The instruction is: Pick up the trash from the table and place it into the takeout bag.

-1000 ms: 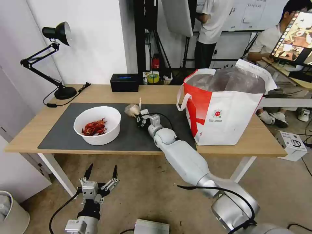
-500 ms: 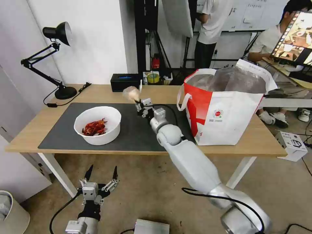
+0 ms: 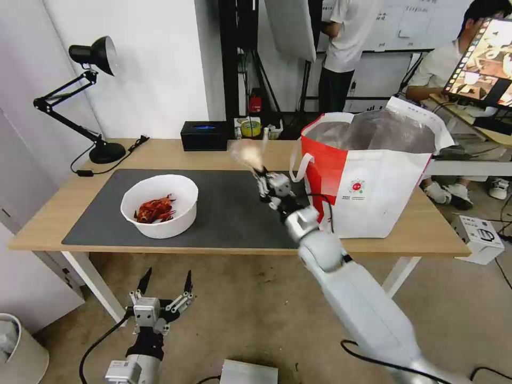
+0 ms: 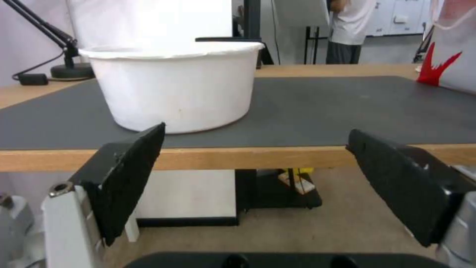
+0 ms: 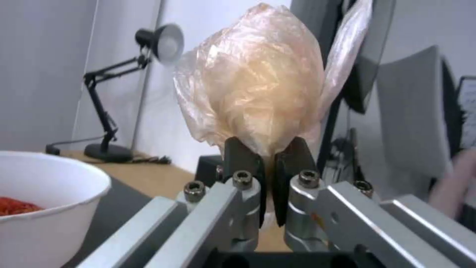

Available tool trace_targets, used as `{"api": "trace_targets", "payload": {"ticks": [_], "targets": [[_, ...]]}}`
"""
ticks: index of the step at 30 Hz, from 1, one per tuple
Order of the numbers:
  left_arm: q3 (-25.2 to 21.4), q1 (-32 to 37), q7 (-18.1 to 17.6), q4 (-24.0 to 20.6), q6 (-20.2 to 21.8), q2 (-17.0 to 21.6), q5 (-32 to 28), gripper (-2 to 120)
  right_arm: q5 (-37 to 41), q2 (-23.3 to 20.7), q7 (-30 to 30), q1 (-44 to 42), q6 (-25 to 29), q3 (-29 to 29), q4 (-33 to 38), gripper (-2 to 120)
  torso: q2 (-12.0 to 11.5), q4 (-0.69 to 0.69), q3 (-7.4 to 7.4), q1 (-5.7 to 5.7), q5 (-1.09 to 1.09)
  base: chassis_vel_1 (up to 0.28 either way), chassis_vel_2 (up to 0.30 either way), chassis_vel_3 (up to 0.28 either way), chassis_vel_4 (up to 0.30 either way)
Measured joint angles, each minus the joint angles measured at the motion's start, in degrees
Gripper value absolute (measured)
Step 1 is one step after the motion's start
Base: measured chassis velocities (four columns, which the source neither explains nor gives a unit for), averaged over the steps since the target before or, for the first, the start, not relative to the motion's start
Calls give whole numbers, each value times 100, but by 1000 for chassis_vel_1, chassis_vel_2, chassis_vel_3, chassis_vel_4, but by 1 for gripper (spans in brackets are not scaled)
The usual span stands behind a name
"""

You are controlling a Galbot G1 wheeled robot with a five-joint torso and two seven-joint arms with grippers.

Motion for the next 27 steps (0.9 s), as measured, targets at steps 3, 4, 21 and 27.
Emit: {"api": "trace_targets", "payload": {"ticks": [3, 4, 21, 27], "targets": [[13, -14, 12, -6, 8, 0, 0, 100, 0, -143, -78, -306, 121, 308, 321, 2, 0, -1, 0, 1, 0, 0, 0, 0, 0], [13, -14, 12, -6, 8, 0, 0, 100, 0, -143, -78, -306, 121, 308, 321, 2, 0, -1, 0, 1, 0, 0, 0, 0, 0], [10, -18, 214, -5, -104, 2, -24, 100, 214, -451, -153, -1857, 779, 1421, 1521, 2, 1, -1, 0, 0, 0, 0, 0, 0, 0], [-2, 34, 213, -14, -153, 1, -31, 100, 564, -639, 7, -1596, 594, 1833, 1772, 2, 1, 0, 0, 0, -1, 0, 0, 0, 0]]}}
